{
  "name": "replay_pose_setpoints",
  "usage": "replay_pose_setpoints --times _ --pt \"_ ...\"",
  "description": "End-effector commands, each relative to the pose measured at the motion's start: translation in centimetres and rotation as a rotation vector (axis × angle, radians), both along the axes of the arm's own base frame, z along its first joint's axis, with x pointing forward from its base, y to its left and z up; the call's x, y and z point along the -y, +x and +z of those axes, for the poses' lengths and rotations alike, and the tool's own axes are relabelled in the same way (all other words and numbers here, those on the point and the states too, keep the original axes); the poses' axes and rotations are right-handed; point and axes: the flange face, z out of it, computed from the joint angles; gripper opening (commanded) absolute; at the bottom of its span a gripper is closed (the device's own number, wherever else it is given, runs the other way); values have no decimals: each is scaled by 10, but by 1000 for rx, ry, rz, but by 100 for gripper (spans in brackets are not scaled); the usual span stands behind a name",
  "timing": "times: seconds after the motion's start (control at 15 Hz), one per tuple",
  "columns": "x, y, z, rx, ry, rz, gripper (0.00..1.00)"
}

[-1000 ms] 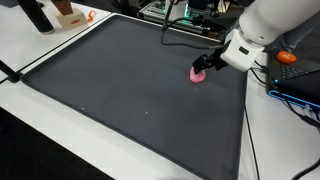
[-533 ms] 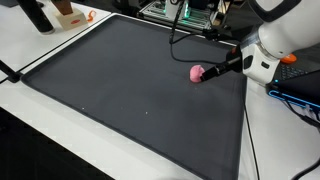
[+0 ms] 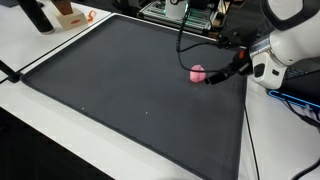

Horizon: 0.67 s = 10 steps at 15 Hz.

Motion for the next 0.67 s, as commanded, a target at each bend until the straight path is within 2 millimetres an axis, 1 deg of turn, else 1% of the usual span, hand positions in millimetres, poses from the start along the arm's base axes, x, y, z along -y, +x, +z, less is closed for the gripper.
replay_pose_setpoints --times 0.0,0.27,0.6 --pt "-4 6 -9 -14 -37 31 100" --pt "-3 12 -12 -20 -37 31 100" --pt "0 22 -14 -11 -27 -17 100"
